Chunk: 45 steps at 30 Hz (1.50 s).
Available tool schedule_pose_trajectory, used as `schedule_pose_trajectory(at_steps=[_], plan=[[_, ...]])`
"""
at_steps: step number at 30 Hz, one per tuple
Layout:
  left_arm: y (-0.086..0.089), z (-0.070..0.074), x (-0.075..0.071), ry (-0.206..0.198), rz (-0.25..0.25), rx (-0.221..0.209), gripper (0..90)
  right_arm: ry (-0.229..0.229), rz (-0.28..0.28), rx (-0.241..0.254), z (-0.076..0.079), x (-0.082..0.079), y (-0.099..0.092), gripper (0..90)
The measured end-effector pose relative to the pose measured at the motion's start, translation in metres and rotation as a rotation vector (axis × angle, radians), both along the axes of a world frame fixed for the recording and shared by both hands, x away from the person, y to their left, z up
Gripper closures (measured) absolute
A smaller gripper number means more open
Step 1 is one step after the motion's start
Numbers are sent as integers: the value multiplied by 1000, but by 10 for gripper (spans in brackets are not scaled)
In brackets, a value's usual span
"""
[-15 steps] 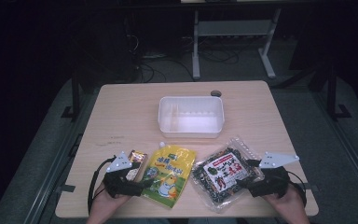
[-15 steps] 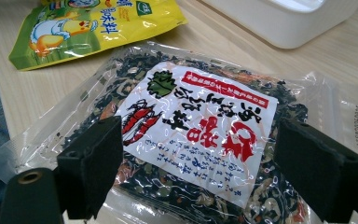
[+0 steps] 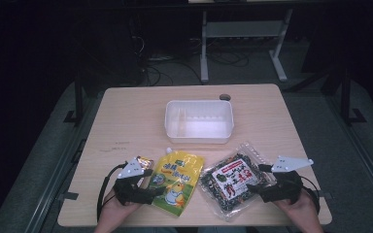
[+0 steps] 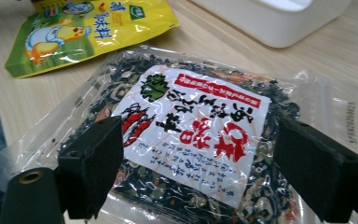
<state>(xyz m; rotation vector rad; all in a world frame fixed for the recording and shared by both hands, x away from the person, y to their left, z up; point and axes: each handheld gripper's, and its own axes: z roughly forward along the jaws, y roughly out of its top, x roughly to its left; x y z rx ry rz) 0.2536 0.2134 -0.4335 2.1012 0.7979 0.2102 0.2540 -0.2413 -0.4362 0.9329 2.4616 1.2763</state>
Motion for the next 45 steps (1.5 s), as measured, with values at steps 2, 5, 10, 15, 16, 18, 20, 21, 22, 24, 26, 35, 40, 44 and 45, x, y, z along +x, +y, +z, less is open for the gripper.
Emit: schedule_pose_trajectory(at_steps=[2, 5, 10, 15, 16, 18, 20, 21, 22, 24, 26, 35, 40, 44, 45], plan=[[-10, 3, 1, 0, -23, 1, 199, -2, -15, -8, 2, 1, 0, 156], [-20, 7, 2, -6, -45, 0, 226, 1, -37, -16, 6, 4, -3, 208], [-39, 12, 8, -7, -84, 14, 250, 20, -96, -24, 15, 11, -10, 216], [-59, 15, 15, 2, -119, 29, 272, 45, -153, -32, 20, 19, -19, 248], [-63, 15, 17, 0, -128, 34, 273, 48, -158, -33, 20, 20, -20, 254], [-67, 16, 18, -2, -134, 40, 272, 57, -172, -37, 21, 22, -23, 257], [-78, 17, 21, 0, -153, 46, 272, 63, -182, -36, 21, 24, -26, 260], [-81, 18, 22, 2, -157, 49, 272, 70, -188, -37, 21, 25, -27, 266], [-81, 18, 22, 2, -157, 49, 271, 70, -188, -37, 21, 25, -27, 266], [-88, 19, 24, 2, -172, 59, 269, 85, -209, -44, 22, 27, -31, 274], [-94, 20, 26, 4, -184, 64, 269, 89, -217, -46, 23, 27, -33, 279], [-124, 20, 31, 7, -223, 94, 272, 176, -291, -73, 19, 27, -50, 355], [-136, 15, 34, 23, -241, 109, 286, 221, -312, -83, 15, 24, -59, 395], [-146, 7, 38, 48, -256, 129, 295, 294, -336, -76, 6, 24, -70, 431], [-148, 6, 38, 50, -256, 133, 296, 310, -339, -75, 4, 24, -72, 439]])
